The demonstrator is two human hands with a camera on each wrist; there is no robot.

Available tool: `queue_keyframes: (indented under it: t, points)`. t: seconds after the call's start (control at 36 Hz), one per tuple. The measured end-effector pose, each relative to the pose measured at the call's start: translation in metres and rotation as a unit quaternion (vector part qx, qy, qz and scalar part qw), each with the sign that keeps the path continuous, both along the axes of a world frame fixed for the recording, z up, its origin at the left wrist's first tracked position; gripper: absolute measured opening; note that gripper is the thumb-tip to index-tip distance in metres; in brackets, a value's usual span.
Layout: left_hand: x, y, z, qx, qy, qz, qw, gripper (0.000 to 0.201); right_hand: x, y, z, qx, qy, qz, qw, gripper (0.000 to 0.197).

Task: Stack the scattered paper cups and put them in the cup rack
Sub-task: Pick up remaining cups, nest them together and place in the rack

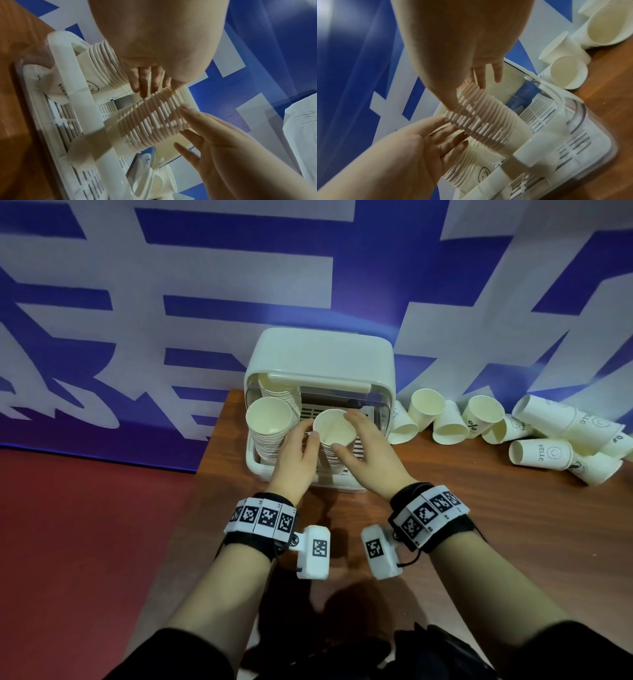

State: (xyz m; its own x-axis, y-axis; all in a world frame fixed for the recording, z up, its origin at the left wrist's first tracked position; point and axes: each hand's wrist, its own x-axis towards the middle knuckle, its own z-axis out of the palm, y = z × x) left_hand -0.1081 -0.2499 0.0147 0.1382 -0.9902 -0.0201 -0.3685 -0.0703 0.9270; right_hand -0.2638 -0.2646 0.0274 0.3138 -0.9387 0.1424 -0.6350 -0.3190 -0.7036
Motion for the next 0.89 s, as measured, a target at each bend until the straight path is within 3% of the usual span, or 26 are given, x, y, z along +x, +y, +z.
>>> queue_keyframes:
  t: [0.22, 0.42, 0.56, 0.67, 0.78, 0.89]
  points:
    - [-0.001, 0.001, 0.002, 0.013, -0.005, -0.013, 1.0, 0.036, -0.002, 0.001, -0.009, 0.027, -0.059, -0.006, 0.998, 0.064]
    - [0.002, 0.008, 0.004, 0.043, 0.038, -0.003, 0.998, 0.044, -0.005, 0.002, -0.021, 0.107, -0.117, -0.034, 0.987, 0.093]
    - [0.005, 0.011, -0.009, 0.062, 0.064, -0.016, 0.996, 0.049, -0.004, 0.002, -0.023, 0.166, -0.105, -0.03, 0.98, 0.074]
    - [0.003, 0.008, -0.019, 0.115, 0.104, -0.029, 0.987, 0.064, -0.001, -0.001, -0.03, 0.182, -0.092, -0.045, 0.978, 0.067]
    - [-0.003, 0.006, -0.014, 0.117, 0.145, -0.04, 0.982, 0.036, 0.002, -0.003, -0.033, 0.183, -0.122, -0.056, 0.974, 0.063]
    - [-0.006, 0.001, -0.012, 0.087, 0.157, -0.034, 0.983, 0.029, 0.003, -0.009, -0.038, 0.172, -0.149, -0.059, 0.972, 0.061]
